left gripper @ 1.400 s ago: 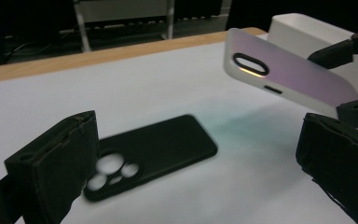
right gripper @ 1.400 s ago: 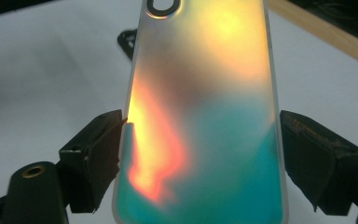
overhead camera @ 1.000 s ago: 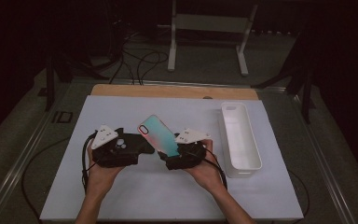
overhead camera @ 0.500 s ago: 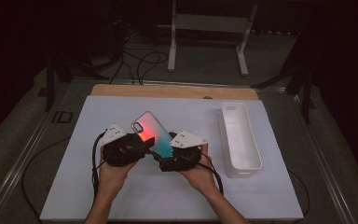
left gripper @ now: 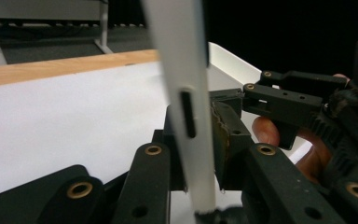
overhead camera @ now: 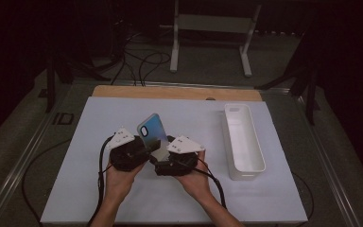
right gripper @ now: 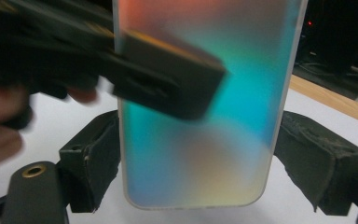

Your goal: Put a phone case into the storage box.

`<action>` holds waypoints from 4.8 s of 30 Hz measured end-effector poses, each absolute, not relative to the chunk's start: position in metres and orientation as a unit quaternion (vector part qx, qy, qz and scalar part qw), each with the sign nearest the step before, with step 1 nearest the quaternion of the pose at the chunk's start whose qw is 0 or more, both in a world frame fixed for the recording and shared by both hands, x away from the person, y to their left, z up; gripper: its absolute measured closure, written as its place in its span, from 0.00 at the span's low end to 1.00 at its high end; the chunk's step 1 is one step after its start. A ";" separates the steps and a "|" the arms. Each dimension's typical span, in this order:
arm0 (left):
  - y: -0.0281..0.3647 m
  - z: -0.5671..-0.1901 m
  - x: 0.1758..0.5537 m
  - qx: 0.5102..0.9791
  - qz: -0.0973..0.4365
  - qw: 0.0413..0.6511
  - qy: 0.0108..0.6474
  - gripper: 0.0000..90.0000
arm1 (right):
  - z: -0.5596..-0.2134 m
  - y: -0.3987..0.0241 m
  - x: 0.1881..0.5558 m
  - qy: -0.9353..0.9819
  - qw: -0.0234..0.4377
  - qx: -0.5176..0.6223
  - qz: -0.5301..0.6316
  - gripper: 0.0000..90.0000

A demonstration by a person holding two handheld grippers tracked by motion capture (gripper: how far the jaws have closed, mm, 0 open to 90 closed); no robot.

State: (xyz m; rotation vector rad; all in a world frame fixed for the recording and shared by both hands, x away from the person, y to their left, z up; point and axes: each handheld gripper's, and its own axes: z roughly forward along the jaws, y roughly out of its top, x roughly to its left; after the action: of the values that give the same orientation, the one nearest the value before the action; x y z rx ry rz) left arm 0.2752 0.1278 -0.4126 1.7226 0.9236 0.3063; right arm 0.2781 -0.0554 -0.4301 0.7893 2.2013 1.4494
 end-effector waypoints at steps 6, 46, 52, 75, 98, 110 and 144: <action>0.130 -0.411 0.275 0.733 0.131 0.542 0.390 0.93 | -0.432 -0.051 0.274 0.789 0.195 0.274 0.515 0.18; 0.131 -0.410 0.272 0.730 0.168 0.538 0.388 0.96 | -0.431 -0.091 0.293 0.811 0.159 0.282 0.488 0.10; 0.132 -0.411 0.271 0.726 0.174 0.537 0.392 0.96 | -0.420 -0.090 0.295 0.808 0.156 0.280 0.494 0.10; 0.127 -0.417 0.270 0.724 0.185 0.532 0.398 0.95 | -0.380 -0.066 0.301 0.780 0.127 0.293 0.539 0.10; 0.116 -0.421 0.267 0.735 0.184 0.525 0.388 0.95 | -0.374 -0.049 0.305 0.770 0.121 0.307 0.547 0.15; 0.115 -0.420 0.267 0.740 0.180 0.529 0.375 0.88 | -0.375 -0.050 0.304 0.765 0.123 0.314 0.549 0.18; 0.177 -0.448 0.249 0.718 0.246 0.522 0.389 0.00 | -0.378 -0.068 0.315 0.759 0.153 0.332 0.538 0.18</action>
State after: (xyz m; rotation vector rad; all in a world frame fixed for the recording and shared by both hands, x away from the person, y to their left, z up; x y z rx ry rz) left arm 0.2494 0.1766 -0.4483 1.7215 0.9317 0.5897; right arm 0.3155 -0.0685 -0.3778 0.9536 2.1778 1.5438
